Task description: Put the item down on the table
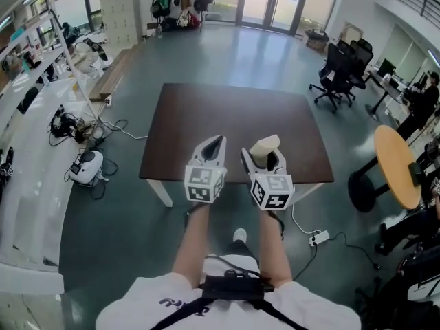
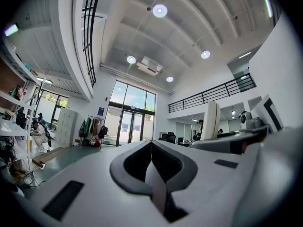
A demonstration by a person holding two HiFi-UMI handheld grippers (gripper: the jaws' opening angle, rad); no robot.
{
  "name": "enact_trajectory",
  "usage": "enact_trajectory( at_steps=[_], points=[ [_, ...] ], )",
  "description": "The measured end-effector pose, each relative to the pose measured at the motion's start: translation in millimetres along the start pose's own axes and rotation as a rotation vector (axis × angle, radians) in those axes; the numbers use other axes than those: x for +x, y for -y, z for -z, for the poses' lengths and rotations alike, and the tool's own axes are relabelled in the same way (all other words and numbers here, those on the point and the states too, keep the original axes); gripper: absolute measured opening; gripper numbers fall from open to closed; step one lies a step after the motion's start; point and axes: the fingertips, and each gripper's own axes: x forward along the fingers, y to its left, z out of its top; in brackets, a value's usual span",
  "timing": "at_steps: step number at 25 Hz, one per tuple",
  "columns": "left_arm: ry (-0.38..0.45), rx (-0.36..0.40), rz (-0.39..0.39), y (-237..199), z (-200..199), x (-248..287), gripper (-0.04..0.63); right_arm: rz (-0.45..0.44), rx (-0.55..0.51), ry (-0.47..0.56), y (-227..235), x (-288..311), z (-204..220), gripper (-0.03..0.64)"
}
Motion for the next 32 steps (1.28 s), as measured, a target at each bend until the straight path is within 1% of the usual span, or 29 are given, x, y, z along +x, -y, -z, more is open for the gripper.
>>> enact_trajectory(
  at_steps=[5,8,11,14,17,20,22,26,29,30,32],
  points=[
    [-0.005,0.027,-0.009,-10.4,2.9,70.8,0.014,-0.023,0.020,0.000,46.7,60.0,-1.6,0.298],
    [0.011,0.039,-0.025,-19.9,-8.6,121.6,0.014,-0.048,0.006,0.025,81.9,101.3,-18.7,0.298],
    [0.038,0.039,-0.019,-23.2,-22.6,177.7,0.014,-0.058,0.008,0.076,119.1,142.1,-42.0,0.298],
    [0.051,0.026,-0.019,-16.3,-21.4,231.5,0.014,-0.084,-0.002,0.098,153.9,175.4,-48.9,0.298],
    [0.048,0.032,-0.035,-14.8,-8.0,272.3,0.014,-0.096,0.007,0.083,188.4,205.7,-38.4,0.298],
    [0.022,0.029,-0.058,-25.1,12.7,302.4,0.014,-0.089,0.025,0.043,215.9,232.7,-20.3,0.298],
    [0.010,0.014,-0.080,-34.8,27.5,317.6,0.014,-0.098,0.039,0.015,226.1,248.5,-10.1,0.298],
    [-0.008,-0.015,-0.120,-59.1,51.0,345.7,0.014,-0.121,0.028,-0.020,240.9,285.1,6.4,0.298],
    [-0.028,0.003,-0.108,-83.2,63.8,368.9,0.014,-0.124,0.046,-0.040,246.8,317.0,24.3,0.298],
    [-0.036,0.013,-0.095,-90.9,69.2,377.4,0.014,-0.122,0.033,-0.058,248.1,328.3,32.9,0.298],
    [-0.053,0.024,-0.074,-102.0,82.6,394.8,0.014,-0.108,-0.031,-0.122,254.9,349.5,55.0,0.298]
  ],
)
